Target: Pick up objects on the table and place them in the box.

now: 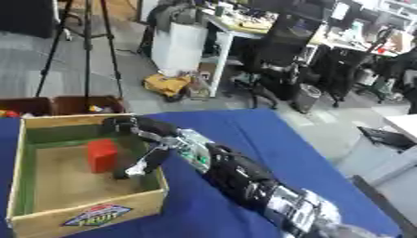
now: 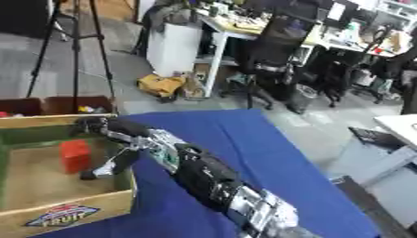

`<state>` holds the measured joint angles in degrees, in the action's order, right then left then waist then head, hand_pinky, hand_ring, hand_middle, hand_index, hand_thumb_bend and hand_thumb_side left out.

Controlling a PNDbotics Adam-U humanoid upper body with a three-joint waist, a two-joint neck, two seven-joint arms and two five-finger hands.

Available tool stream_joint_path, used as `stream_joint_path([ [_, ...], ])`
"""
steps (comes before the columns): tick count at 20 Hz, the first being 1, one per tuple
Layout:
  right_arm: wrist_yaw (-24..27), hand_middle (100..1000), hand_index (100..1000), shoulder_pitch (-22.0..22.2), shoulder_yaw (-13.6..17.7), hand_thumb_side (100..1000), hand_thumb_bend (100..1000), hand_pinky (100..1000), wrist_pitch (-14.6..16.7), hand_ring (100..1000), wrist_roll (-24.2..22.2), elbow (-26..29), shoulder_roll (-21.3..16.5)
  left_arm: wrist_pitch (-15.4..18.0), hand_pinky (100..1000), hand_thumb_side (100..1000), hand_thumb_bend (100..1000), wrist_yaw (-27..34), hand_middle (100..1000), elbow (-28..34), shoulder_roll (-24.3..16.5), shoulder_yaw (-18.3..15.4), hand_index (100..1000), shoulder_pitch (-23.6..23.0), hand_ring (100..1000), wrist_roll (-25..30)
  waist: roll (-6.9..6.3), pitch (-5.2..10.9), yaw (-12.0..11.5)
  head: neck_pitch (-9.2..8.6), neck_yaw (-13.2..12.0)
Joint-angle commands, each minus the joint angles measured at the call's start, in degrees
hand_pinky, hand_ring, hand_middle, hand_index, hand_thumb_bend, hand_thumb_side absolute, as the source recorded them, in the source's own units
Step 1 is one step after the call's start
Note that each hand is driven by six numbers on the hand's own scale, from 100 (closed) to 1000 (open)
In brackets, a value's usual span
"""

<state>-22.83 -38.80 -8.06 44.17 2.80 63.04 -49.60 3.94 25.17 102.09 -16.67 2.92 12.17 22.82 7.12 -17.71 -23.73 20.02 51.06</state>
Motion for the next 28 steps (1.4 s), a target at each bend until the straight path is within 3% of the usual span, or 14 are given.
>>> stream_joint_path([
  [1, 3.1, 713, 847, 0.2, 1.6, 233, 169, 844, -1.6, 821, 2.8, 5.2, -2.2, -0.1, 558, 893, 571, -0.1, 414, 0.3, -0.6, -0.8, 627, -0.4, 593, -0.4, -0.67, 1.59, 1.1, -0.68, -2.1],
  [7, 9.1, 635, 803, 5.6, 2.3, 201, 105, 800, -2.1, 763, 8.8, 15.0, -2.9, -0.1, 557, 883, 578, -0.1, 417, -0.2, -0.8, -2.1, 626, -1.5, 595, -1.8, -1.47, 2.98, 7.7, -0.12, -8.1],
  [13, 15.2, 620, 798, 13.7, 1.6, 221, 100, 795, -1.5, 758, 13.9, 24.8, -3.0, 0.2, 556, 872, 576, -0.2, 424, -0.9, -0.8, -3.5, 626, -1.6, 598, -4.0, -3.02, 3.27, 15.3, 0.56, -20.4],
  [17, 18.8, 616, 797, 18.2, 1.8, 253, 100, 797, -3.4, 759, 11.5, 30.8, -0.9, 0.5, 556, 867, 572, 0.1, 435, -0.8, -1.2, -4.1, 626, -1.9, 600, -4.8, -3.72, 3.4, 19.1, 0.92, -27.0],
  [22, 23.9, 608, 794, 22.8, 2.0, 301, 100, 800, -8.2, 760, 6.5, 39.0, 2.1, 1.3, 556, 873, 556, -0.3, 451, -0.5, -1.8, -5.1, 626, -3.6, 635, -5.8, -4.85, 3.71, 23.2, 2.15, -33.8],
  [28, 30.1, 600, 790, 25.0, 3.7, 339, 100, 802, -14.4, 760, 0.3, 44.6, 3.8, 2.0, 555, 875, 539, -0.3, 464, -0.6, -2.1, -5.3, 630, -3.9, 645, -6.6, -6.44, 3.94, 25.9, 4.26, -41.1],
])
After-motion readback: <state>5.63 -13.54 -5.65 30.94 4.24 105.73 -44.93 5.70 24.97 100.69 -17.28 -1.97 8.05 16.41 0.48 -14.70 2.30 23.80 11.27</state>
